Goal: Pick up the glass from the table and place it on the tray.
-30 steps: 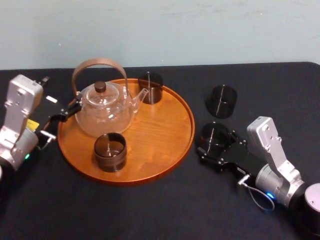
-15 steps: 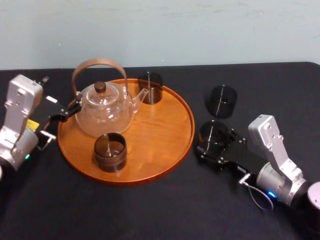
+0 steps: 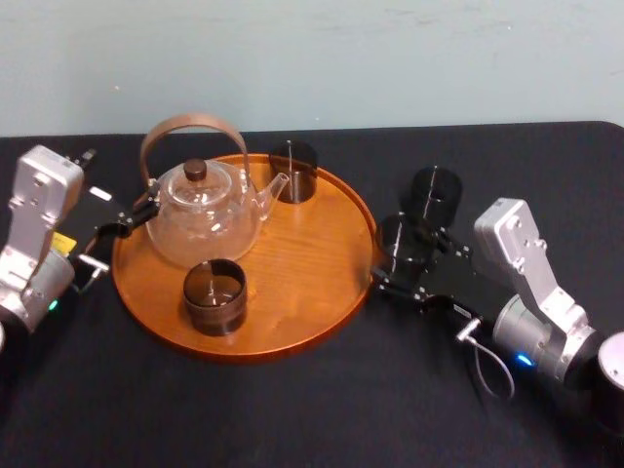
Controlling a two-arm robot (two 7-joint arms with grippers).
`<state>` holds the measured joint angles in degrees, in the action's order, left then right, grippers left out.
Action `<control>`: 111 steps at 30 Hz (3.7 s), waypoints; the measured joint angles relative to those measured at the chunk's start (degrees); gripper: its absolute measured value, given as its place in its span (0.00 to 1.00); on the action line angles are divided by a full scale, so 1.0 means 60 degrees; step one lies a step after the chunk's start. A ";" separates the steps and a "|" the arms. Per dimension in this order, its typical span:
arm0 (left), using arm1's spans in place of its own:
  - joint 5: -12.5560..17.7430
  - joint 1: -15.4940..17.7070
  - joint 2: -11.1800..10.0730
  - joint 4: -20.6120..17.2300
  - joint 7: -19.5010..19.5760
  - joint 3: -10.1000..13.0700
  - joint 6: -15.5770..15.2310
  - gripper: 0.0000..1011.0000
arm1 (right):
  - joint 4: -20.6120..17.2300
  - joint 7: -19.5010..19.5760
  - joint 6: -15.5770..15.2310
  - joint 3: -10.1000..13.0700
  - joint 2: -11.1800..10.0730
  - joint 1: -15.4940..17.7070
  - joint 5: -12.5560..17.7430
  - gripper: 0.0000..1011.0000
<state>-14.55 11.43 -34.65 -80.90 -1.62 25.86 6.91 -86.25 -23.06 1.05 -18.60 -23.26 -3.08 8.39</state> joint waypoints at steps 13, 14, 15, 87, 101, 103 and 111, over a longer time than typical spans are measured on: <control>-0.0001 0.0000 0.0000 0.0000 0.0000 0.0000 0.0000 1.00 | -0.0082 0.0019 -0.0406 -0.0573 0.0299 -0.0731 -0.0366 0.91; -0.0001 0.0000 0.0000 0.0000 0.0000 0.0000 0.0000 1.00 | -0.0025 0.0008 -0.0429 -0.0647 0.0357 -0.0815 -0.0402 0.91; 0.0000 -0.0001 0.0000 0.0000 0.0000 0.0000 0.0000 1.00 | 0.0007 0.0003 -0.0439 -0.0685 0.0386 -0.0854 -0.0417 0.91; -0.0001 0.0000 0.0000 0.0000 0.0000 0.0000 0.0000 1.00 | 0.2044 -0.0310 0.0236 -0.2002 0.1540 -0.1783 -0.0770 0.91; -0.0001 0.0000 0.0000 0.0000 0.0000 0.0000 0.0000 1.00 | 0.2035 -0.0310 0.0234 -0.1995 0.1530 -0.1780 -0.0769 0.99; 0.0000 0.0000 0.0000 0.0000 0.0000 0.0000 0.0000 1.00 | 0.2034 -0.0310 0.0233 -0.1994 0.1530 -0.1779 -0.0769 0.99; -0.0001 0.0000 0.0000 0.0000 0.0000 0.0000 0.0000 1.00 | 0.2029 -0.0461 0.0114 -0.1938 0.1493 -0.1757 -0.0567 0.99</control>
<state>-14.55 11.43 -34.65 -80.90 -1.62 25.86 6.91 -74.07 -25.82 1.74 -30.23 -14.30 -13.62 4.98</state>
